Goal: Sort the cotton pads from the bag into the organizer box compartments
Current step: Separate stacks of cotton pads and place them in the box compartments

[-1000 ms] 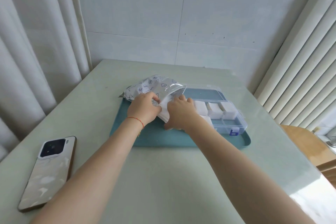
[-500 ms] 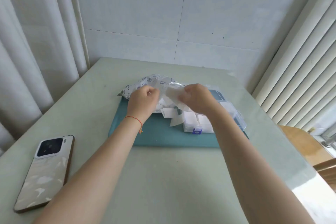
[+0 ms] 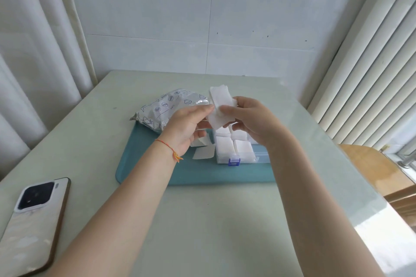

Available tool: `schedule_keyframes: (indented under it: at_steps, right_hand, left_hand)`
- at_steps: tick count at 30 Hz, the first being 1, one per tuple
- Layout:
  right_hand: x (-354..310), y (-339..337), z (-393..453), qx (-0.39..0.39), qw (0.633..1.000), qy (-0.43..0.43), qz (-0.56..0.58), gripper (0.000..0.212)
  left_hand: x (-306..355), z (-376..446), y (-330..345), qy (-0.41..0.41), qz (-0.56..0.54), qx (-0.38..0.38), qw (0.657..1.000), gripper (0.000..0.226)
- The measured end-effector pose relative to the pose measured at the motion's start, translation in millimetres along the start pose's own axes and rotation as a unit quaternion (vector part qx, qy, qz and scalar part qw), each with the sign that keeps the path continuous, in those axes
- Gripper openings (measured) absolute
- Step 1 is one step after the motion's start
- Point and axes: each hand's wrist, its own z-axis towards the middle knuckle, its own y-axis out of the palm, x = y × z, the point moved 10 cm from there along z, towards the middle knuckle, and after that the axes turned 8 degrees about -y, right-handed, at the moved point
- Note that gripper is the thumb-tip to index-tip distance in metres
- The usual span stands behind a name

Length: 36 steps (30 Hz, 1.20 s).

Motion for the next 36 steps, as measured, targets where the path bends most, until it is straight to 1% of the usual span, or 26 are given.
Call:
schedule_keyframes:
  at_steps: [2, 4, 5, 8, 11, 12, 16, 19, 22, 25, 27, 29, 31, 33, 36]
  right_hand:
    - [2.5, 1.0, 0.8, -0.003, 1.0, 0.001, -0.001, 0.017]
    - [2.8, -4.9, 3.1, 0.025, 1.0, -0.004, 0.004, 0.017]
    - [1.4, -7.9, 4.2, 0.041, 0.999, -0.011, 0.005, 0.016]
    - [-2.0, -13.5, 5.3, 0.077, 0.996, -0.036, 0.003, 0.009]
    - [-0.4, -16.4, 4.4, 0.11, 0.993, -0.041, 0.001, 0.017]
    - [0.6, -15.9, 3.7, 0.115, 0.993, -0.038, 0.001, 0.018]
    - [1.6, -12.2, 2.1, 0.113, 0.993, -0.035, 0.002, 0.018]
    - [1.7, -8.8, 0.6, 0.097, 0.995, -0.029, -0.002, 0.028]
    - [2.6, -12.2, 1.1, 0.118, 0.992, -0.036, -0.001, 0.035]
    - [6.0, -21.3, 2.2, 0.155, 0.987, -0.037, 0.014, 0.034]
    - [11.1, -22.3, 3.4, 0.149, 0.986, -0.028, 0.063, 0.032]
    - [16.4, -18.2, 5.1, 0.126, 0.985, -0.018, 0.114, 0.026]
    - [20.3, -14.9, 5.6, 0.114, 0.983, -0.008, 0.143, 0.02]
    - [21.7, -12.6, 5.6, 0.11, 0.983, -0.003, 0.149, 0.019]
    - [22.2, -12.6, 5.0, 0.109, 0.986, 0.002, 0.123, 0.018]
  left_hand:
    - [0.6, 3.1, -2.4, 0.002, 0.013, 0.021, 1.0, 0.006]
    - [1.7, 5.1, -4.9, 0.007, 0.046, 0.042, 0.998, 0.006]
    - [2.5, 4.8, -3.1, 0.009, 0.059, 0.041, 0.997, 0.007]
    - [0.5, 3.2, 4.1, 0.002, 0.057, 0.008, 0.998, 0.009]
    - [-1.2, -1.2, 10.6, -0.001, 0.042, -0.04, 0.998, 0.01]
    - [-1.7, -2.0, 10.6, 0.0, 0.044, -0.045, 0.998, 0.011]
    - [-2.9, -0.3, 3.3, 0.014, 0.083, 0.001, 0.996, 0.013]
    - [-2.1, 0.6, 1.2, 0.032, 0.1, 0.022, 0.994, 0.019]
    - [-1.8, -0.5, 1.8, 0.027, 0.066, 0.012, 0.997, 0.018]
    - [-1.4, -3.5, 14.0, 0.01, 0.015, -0.064, 0.998, 0.011]
    - [0.2, -5.0, 19.5, 0.011, -0.006, -0.102, 0.995, 0.016]
    - [2.0, -4.9, 18.8, 0.015, -0.019, -0.105, 0.994, 0.02]
    - [3.1, -4.0, 16.5, 0.018, -0.028, -0.097, 0.995, 0.019]
    - [3.6, -2.9, 13.8, 0.016, -0.039, -0.09, 0.995, 0.017]
    - [2.0, -0.1, 6.4, 0.008, -0.056, -0.062, 0.996, 0.015]
